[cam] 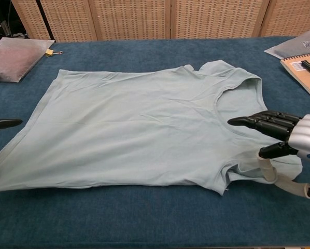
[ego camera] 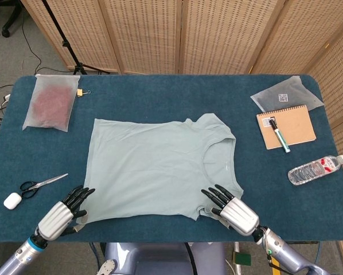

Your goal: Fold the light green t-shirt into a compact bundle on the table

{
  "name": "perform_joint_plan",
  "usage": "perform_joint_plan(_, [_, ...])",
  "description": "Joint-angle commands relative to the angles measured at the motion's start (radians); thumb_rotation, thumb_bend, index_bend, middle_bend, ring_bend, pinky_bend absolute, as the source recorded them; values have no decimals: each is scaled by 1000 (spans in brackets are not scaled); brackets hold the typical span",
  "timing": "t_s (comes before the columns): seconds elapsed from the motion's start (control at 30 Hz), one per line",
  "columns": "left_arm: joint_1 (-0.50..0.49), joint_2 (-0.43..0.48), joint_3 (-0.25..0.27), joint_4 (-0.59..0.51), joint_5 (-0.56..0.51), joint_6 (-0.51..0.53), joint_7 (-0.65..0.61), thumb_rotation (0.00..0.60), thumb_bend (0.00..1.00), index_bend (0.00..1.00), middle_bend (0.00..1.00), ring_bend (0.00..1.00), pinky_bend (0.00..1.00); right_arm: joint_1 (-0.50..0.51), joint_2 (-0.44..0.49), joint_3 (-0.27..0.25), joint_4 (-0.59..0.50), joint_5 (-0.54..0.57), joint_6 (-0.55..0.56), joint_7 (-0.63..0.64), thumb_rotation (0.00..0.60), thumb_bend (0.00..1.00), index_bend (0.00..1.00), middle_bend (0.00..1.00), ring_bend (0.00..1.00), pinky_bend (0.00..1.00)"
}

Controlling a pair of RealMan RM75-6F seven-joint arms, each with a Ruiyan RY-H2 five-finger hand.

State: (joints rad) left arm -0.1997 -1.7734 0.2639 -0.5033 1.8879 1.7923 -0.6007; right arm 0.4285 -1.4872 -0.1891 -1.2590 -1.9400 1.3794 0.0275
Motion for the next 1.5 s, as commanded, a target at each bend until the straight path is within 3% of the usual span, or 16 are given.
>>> perform_joint_plan(0.03, [2, 14, 12, -11, 15, 21, 12, 600, 490, 775, 0, 0, 0, 7, 14, -14, -13, -18, 8, 15, 600, 723, 640, 0, 0, 55])
perform_joint_plan(0.5, [38, 101, 100, -22, 125, 174, 65, 600, 489, 780, 0, 0, 0, 15, 115, -141, -110, -179, 69, 66, 600, 722, 645, 0, 0, 55])
perform_joint_plan(0.93, [100, 141, 187, 55, 226, 315, 83, 600, 503, 780, 0, 0, 0, -28, 178, -261, -142, -339, 158, 54, 600, 722, 650, 0, 0, 55])
perform_joint_plan(1.13, [117, 145, 203, 88, 243, 342, 100, 600, 509, 780, 0, 0, 0, -56, 175, -276, -117, -368, 194, 56, 600, 722, 652, 0, 0, 55])
perform_joint_plan(1.5, [105, 141, 179, 74, 219, 331, 91, 600, 515, 781, 0, 0, 0, -56, 166, -246, -112, -341, 178, 79, 600, 722, 652, 0, 0, 55])
